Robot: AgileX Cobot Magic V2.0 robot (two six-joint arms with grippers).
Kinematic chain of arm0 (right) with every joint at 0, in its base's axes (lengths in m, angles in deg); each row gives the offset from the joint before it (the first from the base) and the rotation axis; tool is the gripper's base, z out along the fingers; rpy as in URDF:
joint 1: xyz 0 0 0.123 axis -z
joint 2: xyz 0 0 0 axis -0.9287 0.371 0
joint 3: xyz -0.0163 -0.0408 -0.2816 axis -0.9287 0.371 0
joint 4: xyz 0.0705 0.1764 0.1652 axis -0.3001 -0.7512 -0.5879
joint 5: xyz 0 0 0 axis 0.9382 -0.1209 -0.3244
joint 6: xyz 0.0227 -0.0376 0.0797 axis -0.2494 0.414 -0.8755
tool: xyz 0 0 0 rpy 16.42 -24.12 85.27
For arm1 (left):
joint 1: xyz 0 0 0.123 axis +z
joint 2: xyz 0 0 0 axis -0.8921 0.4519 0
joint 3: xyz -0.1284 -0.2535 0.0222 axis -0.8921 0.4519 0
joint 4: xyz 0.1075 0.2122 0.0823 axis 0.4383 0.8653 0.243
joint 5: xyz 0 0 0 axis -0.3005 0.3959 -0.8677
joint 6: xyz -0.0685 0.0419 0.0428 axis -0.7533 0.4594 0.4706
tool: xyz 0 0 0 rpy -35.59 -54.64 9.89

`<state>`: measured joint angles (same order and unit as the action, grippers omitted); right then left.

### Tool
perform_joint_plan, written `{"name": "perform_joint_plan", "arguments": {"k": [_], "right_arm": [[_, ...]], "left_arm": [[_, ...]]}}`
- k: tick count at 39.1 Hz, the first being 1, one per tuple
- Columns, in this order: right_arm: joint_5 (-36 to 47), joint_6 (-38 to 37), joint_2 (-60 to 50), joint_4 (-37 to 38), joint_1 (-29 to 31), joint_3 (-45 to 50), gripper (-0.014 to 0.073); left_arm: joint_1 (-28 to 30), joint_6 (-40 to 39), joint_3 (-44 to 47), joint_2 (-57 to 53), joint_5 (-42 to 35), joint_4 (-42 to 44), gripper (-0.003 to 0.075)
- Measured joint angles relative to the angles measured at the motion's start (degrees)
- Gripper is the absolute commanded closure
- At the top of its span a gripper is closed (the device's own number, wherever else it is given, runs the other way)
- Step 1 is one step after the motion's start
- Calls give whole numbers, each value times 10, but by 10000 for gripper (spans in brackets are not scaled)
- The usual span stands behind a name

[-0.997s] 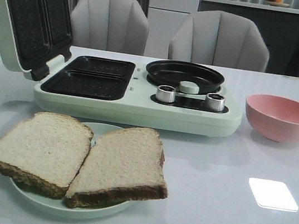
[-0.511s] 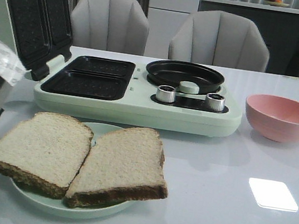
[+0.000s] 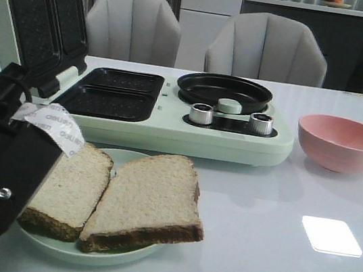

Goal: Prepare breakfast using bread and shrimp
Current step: 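Lower the left gripper and grasp the bread slice nearest it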

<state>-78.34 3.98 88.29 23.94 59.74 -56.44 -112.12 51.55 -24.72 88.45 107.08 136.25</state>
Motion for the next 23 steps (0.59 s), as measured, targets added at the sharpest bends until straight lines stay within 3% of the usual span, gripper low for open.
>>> {"name": "perform_joint_plan", "arguments": {"k": [13, 23], "right_arm": [[0, 0, 0, 0, 0, 0, 442], [0, 0, 0, 0, 0, 0, 442]], "left_arm": [[37, 0, -16, 31, -6, 31, 199], [39, 0, -18, 32, -44, 45, 379]]}}
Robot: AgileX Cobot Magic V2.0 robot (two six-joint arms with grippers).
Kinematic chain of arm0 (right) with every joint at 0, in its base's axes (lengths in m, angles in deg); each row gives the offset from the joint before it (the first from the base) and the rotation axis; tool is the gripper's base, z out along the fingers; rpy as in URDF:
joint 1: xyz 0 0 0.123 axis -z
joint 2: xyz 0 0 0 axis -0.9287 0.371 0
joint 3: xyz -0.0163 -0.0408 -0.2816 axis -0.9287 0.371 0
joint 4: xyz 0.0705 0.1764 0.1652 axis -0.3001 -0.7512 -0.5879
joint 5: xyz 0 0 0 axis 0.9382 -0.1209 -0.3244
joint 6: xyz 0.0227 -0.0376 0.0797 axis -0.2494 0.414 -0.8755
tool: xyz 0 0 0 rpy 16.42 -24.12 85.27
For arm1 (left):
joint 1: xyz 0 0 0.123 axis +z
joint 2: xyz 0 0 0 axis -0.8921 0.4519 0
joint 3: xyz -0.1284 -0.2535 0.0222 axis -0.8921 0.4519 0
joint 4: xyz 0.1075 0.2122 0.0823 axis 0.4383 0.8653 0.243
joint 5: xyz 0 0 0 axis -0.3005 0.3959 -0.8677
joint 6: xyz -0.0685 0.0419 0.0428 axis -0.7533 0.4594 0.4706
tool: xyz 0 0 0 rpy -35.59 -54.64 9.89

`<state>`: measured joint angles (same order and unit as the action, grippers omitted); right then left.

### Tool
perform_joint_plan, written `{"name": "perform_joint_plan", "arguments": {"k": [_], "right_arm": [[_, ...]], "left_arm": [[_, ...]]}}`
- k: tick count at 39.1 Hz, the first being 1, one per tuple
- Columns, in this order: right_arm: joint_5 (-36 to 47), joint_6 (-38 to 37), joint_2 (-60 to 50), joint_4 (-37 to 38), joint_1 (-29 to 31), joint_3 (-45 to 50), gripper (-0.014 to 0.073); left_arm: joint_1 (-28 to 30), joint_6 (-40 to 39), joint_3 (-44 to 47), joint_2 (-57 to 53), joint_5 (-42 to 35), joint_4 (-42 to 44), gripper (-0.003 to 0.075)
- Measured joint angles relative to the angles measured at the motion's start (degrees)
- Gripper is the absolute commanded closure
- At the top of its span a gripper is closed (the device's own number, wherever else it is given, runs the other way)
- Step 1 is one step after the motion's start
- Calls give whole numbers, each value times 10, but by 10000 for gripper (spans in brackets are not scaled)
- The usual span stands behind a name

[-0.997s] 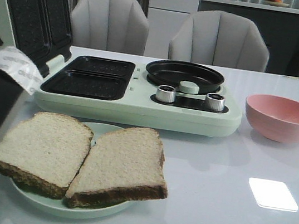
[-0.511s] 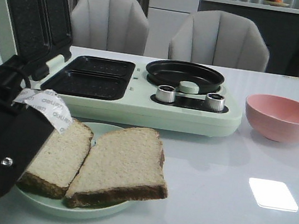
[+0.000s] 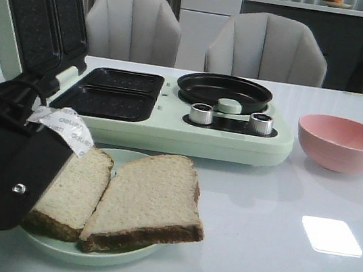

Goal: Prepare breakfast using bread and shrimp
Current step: 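Lower the left gripper and grasp the bread slice nearest it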

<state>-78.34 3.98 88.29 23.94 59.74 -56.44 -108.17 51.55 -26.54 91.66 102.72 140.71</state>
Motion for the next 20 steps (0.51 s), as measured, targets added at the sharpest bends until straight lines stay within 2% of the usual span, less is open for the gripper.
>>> {"name": "perform_joint_plan", "arguments": {"k": [13, 20], "right_arm": [[0, 0, 0, 0, 0, 0, 442], [0, 0, 0, 0, 0, 0, 442]], "left_arm": [[13, 0, -5, 11, -7, 5, 569], [13, 0, -7, 11, 13, 10, 586]]}}
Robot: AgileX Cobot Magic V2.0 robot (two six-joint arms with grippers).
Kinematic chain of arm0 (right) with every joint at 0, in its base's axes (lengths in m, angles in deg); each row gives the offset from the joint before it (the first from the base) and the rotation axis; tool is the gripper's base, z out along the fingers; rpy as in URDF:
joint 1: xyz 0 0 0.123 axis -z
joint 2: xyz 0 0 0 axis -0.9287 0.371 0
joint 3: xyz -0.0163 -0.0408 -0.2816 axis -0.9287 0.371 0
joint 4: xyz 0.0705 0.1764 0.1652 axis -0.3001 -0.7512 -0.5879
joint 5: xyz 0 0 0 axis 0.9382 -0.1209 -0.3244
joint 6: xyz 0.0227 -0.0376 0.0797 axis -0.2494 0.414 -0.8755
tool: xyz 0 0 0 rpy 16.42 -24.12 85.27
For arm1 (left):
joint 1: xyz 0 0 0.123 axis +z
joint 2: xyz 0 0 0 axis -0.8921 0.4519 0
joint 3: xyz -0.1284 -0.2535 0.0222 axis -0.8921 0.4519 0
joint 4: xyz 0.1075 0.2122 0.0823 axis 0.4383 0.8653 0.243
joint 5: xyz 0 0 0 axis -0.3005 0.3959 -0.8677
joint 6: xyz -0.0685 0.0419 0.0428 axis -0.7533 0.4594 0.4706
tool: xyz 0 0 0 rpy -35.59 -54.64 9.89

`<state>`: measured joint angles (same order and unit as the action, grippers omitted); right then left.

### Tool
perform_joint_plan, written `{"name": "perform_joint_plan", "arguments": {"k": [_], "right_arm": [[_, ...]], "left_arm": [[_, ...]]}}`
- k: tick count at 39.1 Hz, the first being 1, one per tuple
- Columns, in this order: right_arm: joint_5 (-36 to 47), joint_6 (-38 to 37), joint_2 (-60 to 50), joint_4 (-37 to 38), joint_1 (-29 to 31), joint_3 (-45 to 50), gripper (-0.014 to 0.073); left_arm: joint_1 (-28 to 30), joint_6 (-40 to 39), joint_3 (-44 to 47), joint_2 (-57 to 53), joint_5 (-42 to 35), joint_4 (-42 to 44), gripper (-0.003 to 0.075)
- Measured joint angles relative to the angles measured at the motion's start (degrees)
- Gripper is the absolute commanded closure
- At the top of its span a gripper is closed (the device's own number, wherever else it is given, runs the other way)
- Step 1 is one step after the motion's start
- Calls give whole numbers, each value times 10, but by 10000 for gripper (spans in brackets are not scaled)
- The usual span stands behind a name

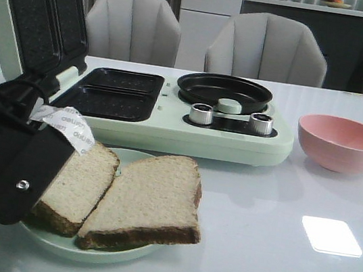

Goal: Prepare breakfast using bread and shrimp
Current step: 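Lower the left gripper and grasp the bread slice nearest it, then lift the bread slice with the left gripper over the sandwich maker plate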

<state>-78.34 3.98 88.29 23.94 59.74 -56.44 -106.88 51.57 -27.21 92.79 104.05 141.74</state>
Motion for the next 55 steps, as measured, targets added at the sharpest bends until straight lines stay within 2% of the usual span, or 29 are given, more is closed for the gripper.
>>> {"name": "perform_joint_plan", "arguments": {"k": [25, 42, 55], "right_arm": [[0, -2, 0, 0, 0, 0, 442], [0, -2, 0, 0, 0, 0, 442], [0, -2, 0, 0, 0, 0, 442]], "left_arm": [[0, 1, 0, -63, 16, -4, 587], [1, -6, 2, -210, -15, -2, 590], [37, -24, -81, -212, -16, 29, 590]]}}
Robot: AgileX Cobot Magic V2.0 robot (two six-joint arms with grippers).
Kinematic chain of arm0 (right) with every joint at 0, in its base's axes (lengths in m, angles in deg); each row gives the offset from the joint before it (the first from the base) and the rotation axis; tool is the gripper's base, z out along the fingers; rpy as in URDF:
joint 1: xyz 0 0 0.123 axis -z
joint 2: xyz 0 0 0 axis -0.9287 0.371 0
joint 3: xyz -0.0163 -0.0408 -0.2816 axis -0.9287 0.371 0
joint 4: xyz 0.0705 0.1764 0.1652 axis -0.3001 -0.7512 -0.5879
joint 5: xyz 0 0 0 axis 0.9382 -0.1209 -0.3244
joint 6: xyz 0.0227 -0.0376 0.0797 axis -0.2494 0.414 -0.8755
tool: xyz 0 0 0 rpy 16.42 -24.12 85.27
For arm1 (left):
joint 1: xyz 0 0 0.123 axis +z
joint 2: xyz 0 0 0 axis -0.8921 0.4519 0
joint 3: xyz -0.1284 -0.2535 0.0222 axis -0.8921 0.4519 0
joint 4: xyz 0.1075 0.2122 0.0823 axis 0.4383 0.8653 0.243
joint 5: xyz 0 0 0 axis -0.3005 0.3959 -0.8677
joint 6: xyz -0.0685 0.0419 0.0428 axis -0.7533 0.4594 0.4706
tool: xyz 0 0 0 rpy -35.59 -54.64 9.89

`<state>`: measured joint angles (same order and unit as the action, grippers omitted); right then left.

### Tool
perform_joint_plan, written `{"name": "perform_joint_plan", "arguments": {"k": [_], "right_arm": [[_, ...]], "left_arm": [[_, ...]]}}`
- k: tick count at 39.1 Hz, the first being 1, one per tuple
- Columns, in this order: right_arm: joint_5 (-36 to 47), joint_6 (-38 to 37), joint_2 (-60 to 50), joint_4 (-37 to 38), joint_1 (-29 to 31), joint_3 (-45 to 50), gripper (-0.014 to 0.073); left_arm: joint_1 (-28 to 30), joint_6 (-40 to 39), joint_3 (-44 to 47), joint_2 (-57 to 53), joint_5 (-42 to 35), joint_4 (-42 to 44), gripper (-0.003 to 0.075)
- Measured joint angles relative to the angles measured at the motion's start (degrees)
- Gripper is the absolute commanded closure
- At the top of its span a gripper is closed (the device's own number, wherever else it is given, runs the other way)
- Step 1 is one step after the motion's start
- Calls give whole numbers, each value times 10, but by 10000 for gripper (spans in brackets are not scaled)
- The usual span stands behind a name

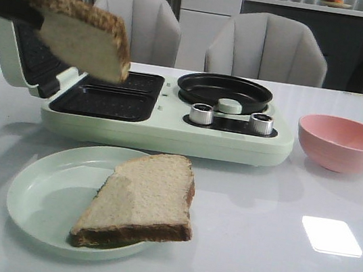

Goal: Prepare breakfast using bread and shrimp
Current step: 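Lift the bread slice with the left gripper over the sandwich maker plate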

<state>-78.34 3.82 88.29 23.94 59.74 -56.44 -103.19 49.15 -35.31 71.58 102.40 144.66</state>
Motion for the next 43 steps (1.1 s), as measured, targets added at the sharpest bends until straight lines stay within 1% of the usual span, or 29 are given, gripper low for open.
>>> {"name": "perform_joint_plan", "arguments": {"k": [8, 17, 26, 35, 43], "right_arm": [[0, 0, 0, 0, 0, 0, 442], [0, 0, 0, 0, 0, 0, 442], [0, 1, 0, 0, 0, 0, 442], [0, 1, 0, 0, 0, 0, 442], [0, 1, 0, 0, 0, 0, 442]], "left_arm": [[37, -1, -93, 64, -20, 8, 590], [85, -1, -214, 187, -55, 27, 590], [132, -1, -311, 295, -105, 37, 590], [177, -1, -375, 381, -138, 39, 590], [196, -1, -407, 432, -163, 41, 590]]}}
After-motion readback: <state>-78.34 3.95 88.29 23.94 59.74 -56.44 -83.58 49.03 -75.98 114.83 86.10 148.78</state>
